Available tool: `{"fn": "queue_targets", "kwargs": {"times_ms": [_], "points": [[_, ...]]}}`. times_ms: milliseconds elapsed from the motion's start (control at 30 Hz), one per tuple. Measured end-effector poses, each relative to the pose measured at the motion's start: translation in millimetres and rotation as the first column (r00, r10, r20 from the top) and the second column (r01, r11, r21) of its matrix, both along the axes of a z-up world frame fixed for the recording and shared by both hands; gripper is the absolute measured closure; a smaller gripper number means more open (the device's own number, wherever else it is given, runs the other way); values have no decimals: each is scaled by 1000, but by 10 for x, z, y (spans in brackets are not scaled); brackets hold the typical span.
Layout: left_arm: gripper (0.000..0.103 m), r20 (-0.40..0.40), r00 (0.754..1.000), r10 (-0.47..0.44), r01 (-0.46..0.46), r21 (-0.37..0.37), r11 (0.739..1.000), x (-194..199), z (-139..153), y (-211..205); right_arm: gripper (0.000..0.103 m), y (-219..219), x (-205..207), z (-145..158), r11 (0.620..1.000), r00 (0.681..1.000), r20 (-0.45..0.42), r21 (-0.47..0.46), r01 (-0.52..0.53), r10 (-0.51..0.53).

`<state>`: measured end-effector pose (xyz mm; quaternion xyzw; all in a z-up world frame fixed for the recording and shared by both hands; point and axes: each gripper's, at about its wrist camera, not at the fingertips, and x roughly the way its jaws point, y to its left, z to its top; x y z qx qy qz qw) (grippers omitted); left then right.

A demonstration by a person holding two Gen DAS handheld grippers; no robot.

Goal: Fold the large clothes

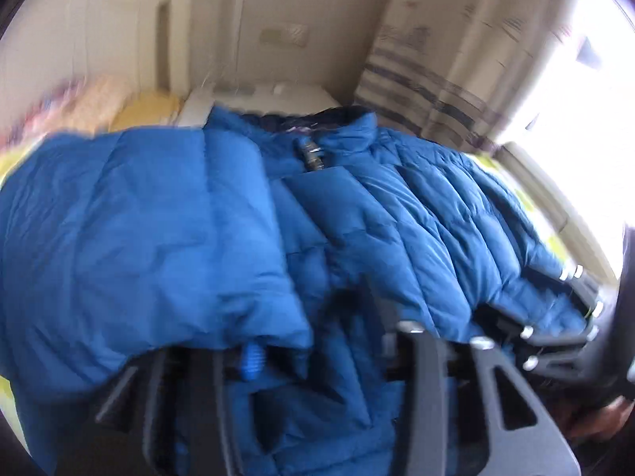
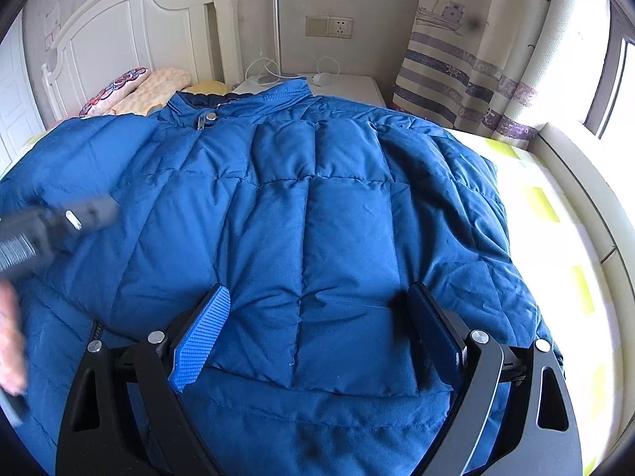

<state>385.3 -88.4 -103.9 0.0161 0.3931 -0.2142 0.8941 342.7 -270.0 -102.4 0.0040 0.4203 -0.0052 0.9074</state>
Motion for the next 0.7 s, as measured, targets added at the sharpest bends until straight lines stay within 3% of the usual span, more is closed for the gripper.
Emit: {"fn": "queue_targets", "kwargs": {"times_ms": [33,67,167,200,267,333,400,467,533,600,700], "points": [[20,2,999,-46,46,12,999,-33,8,-42,16,-14,-1,1,1000,1000,0,8,-1,1],[11,3,996,-92,92,20,996,-82,64,-77,16,-18,-3,1,1000,1000,0,14,-1,1],[11,96,991,-88,85,35,996,-349,353,-32,16,-31,-11,3,1000,1000,1,30,-2,2],[11,158,985,-66,68,-9,998,-451,516,81,16,-33,-15,4,999,1000,2,34,-2,2],[9,281,959,44,-9,-124,992,-680,782,426,16,-43,-15,6,999,1000,3,39,-2,2],[4,331,921,208,-147,-199,969,-807,901,871,16,-41,-18,7,999,1000,3,38,-3,2],[4,305,875,376,-319,-222,921,-837,869,1308,16,-48,-15,7,999,1000,2,36,-3,3],[5,202,847,492,-455,-205,867,-769,737,1683,16,-45,-17,8,999,1000,2,35,-3,3],[5,115,828,549,-527,-173,832,-727,587,1933,16,-42,-17,6,999,1000,2,35,-3,3],[5,49,829,557,-554,-55,830,-626,411,2023,16,-42,-17,8,1000,1000,1,30,-3,3],[5,27,852,522,-523,25,852,-443,272,1915,16,-34,-17,10,1000,1000,-1,21,-2,2]]}}
